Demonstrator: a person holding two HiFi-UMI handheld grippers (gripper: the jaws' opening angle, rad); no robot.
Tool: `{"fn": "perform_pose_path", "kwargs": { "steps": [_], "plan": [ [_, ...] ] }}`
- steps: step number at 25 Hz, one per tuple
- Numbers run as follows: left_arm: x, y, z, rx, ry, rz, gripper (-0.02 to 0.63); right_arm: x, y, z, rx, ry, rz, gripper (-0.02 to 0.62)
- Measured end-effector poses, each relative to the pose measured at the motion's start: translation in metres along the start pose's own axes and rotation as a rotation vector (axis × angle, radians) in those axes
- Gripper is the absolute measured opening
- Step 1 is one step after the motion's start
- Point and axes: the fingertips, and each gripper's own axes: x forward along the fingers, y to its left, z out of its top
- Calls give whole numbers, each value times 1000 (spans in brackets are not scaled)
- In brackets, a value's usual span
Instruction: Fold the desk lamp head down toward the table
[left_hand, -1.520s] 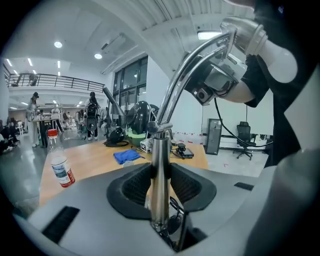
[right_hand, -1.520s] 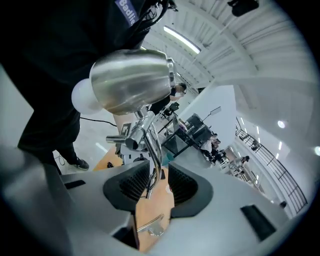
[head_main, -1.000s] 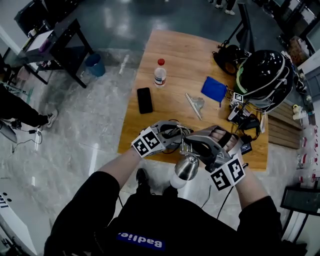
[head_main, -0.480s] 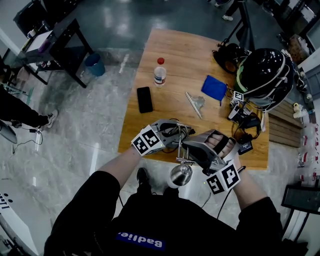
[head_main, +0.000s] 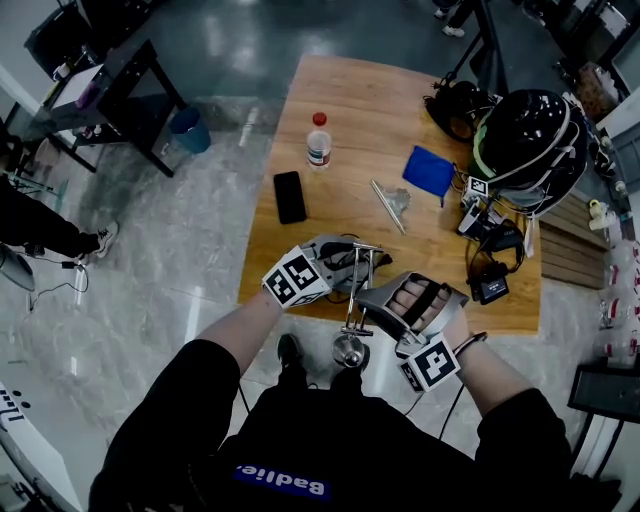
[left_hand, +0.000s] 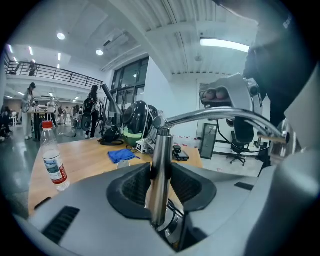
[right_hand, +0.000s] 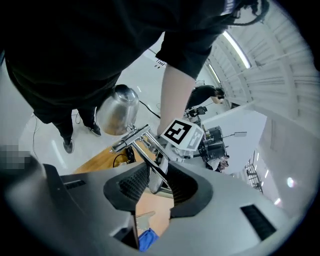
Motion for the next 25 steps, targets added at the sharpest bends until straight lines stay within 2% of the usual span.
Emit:
{"fn": "perform_pose_path", "kwargs": {
  "steps": [6, 15, 25],
  "plan": [
    [0, 0, -1, 6, 2, -3, 126, 19, 26, -2, -72, 16, 35, 129],
    [2, -1, -2, 47, 35, -72, 127, 33, 41, -9, -148, 20, 29, 136],
    [2, -1, -3, 35, 28, -86, 128, 48, 53, -17, -227, 49, 36, 140]
  ]
}}
